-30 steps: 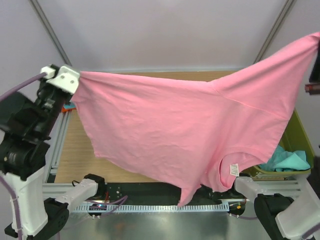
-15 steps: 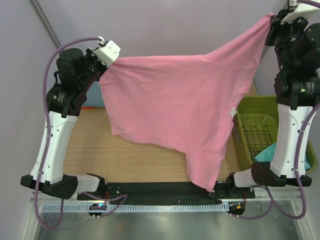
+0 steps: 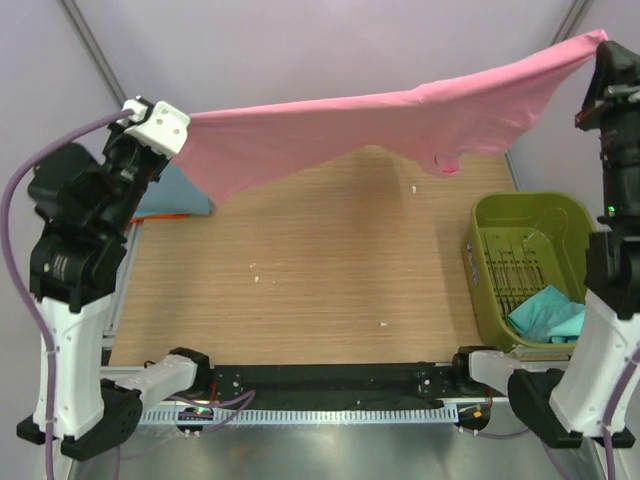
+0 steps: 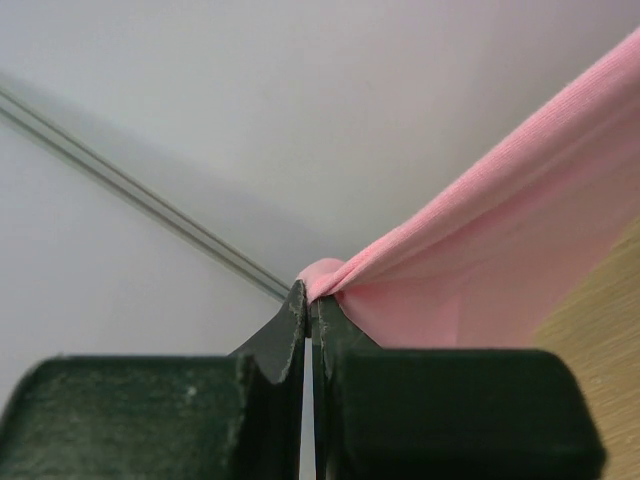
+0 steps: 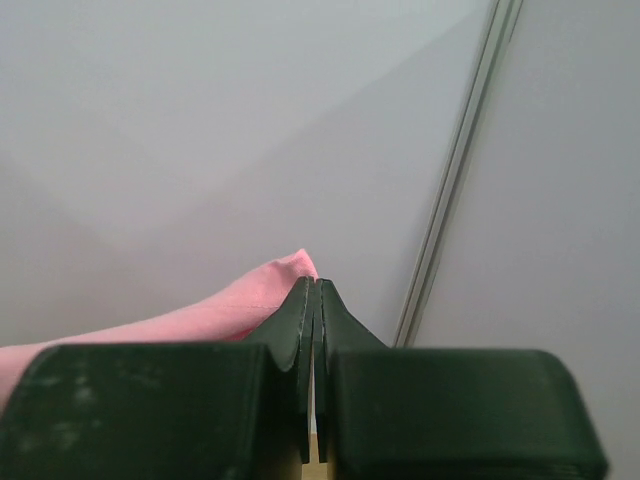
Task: Fold and stack the t-shirts
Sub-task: Flatten the tshirt out
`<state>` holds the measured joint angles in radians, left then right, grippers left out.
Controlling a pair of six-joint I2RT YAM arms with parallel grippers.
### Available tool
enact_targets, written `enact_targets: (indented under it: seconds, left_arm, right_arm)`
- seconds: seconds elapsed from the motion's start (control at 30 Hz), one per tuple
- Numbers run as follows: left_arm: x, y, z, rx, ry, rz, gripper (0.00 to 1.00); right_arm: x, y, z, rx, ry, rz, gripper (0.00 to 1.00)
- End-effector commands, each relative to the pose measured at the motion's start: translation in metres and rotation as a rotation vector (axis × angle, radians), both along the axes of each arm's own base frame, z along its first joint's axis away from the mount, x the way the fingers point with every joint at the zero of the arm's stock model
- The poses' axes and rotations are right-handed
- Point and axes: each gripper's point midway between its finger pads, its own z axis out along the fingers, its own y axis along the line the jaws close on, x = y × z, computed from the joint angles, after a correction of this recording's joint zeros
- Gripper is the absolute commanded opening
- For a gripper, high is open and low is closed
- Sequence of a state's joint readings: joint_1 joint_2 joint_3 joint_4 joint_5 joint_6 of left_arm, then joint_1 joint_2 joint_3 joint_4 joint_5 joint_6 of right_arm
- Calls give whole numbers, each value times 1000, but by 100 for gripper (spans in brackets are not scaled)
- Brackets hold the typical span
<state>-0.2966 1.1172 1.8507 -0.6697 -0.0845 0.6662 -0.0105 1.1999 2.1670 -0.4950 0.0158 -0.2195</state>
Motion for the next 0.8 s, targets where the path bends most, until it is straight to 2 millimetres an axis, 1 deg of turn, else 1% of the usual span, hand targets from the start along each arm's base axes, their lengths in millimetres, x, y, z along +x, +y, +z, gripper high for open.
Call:
enact_targets:
  seconds: [0.0,0.07,0.13,0.17,0.2,0.23,0.3,0.33,0.37,0.43,0.47,0.5,0.57,0.6,0.63,0.67,0.7,0.73,0.77]
  left_arm:
    - [-37,16,23,-23,-89,24,0]
    - [-47,20,26,-35,-101,28,0]
    - [-59,23,34,-50,-129,27,0]
    - [-63,25,38,-54,-140,27,0]
    - [-70,26,50,-64,-169,26,0]
    - [-72,27,55,-67,-180,26,0]
    - [-72,27,63,-68,-195,27,0]
    - [-77,28,72,-66,-219,25,0]
    - [-79,29,77,-69,-229,24,0]
    - [-75,29,82,-64,-238,30,0]
    - [-72,29,82,-51,-236,35,0]
    - [-66,28,80,-39,-226,38,0]
    - [-53,25,68,-8,-190,48,0]
    - [-45,23,59,3,-164,50,0]
    - [-29,19,39,24,-106,48,0]
    - [-21,16,24,36,-68,43,0]
    - [-12,12,10,47,-32,38,0]
    - [5,7,-28,70,58,33,0]
    - [11,2,-45,77,92,16,0]
  right_arm:
    - [-69,1,31,3,-143,4,1]
    - [-87,1,33,0,-155,0,1]
    - [-110,1,40,-9,-186,-3,1]
    - [-117,1,44,-9,-198,-5,1]
    - [-119,1,45,-8,-195,-5,1]
    - [-134,1,56,-11,-238,-5,1]
    - [-144,1,68,-17,-277,-8,1]
    - [-147,1,72,-18,-290,-11,1]
    - [-149,1,75,-23,-300,-13,1]
    - [-148,0,80,-36,-317,-22,1]
    - [-144,0,80,-38,-314,-26,1]
    - [-134,0,78,-44,-300,-28,1]
    - [-121,-1,75,-45,-286,-30,1]
    - [-100,5,64,-63,-239,-1,1]
    - [-91,6,58,-67,-219,5,1]
    - [-80,8,51,-75,-197,18,1]
    - [-50,9,28,-74,-127,29,1]
    - [-43,12,18,-77,-105,42,1]
    - [-9,15,-15,-83,-20,63,1]
